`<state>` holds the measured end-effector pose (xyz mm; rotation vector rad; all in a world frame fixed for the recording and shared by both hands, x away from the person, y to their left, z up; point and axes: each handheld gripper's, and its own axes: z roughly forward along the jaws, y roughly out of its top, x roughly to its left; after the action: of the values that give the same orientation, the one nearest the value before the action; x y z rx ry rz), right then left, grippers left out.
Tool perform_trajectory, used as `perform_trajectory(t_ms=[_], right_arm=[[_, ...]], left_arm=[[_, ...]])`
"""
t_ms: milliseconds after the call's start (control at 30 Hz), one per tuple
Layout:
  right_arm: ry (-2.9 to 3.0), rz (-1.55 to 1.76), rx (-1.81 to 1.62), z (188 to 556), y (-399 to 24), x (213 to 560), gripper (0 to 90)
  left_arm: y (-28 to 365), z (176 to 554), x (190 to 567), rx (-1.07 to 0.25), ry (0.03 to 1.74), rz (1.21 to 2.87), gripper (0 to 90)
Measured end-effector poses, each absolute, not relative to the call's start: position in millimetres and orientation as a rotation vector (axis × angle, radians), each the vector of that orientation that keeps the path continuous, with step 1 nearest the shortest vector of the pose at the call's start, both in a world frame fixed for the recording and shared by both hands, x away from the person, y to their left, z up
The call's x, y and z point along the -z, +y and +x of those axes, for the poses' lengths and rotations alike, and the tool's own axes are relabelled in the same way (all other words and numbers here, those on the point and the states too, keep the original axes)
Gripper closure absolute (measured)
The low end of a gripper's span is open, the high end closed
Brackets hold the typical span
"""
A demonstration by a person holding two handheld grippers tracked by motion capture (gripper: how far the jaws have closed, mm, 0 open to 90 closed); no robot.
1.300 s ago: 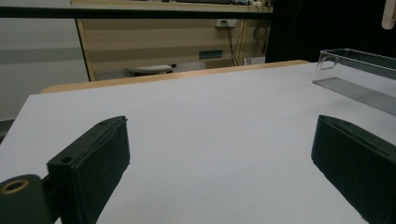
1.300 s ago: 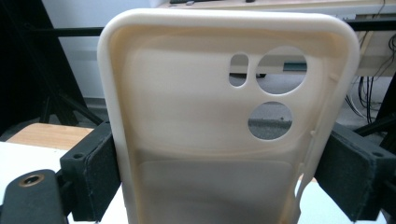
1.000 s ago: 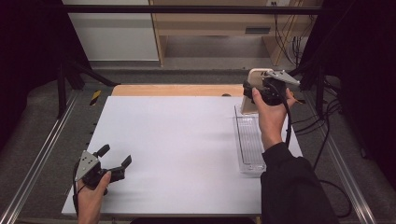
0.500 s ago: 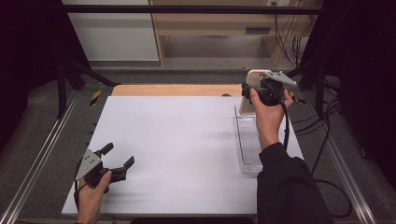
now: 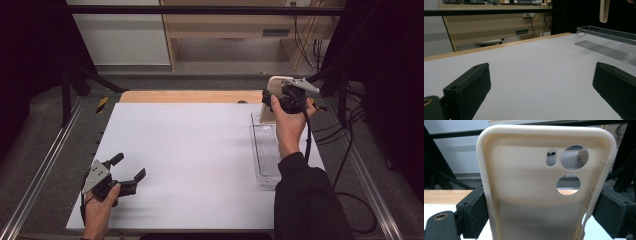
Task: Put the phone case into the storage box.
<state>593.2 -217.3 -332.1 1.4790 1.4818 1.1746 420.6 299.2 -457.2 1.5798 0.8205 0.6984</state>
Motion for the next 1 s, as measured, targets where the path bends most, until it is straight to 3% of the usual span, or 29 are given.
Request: perform_trajectory(t_ms=[1000], right_arm=[[1.437, 1.484, -1.034, 632.6, -193.3, 387.1, 11.5]], left_arm=[[298.8, 420.7, 457.7, -0.678, 0.826, 1.577, 1.1]])
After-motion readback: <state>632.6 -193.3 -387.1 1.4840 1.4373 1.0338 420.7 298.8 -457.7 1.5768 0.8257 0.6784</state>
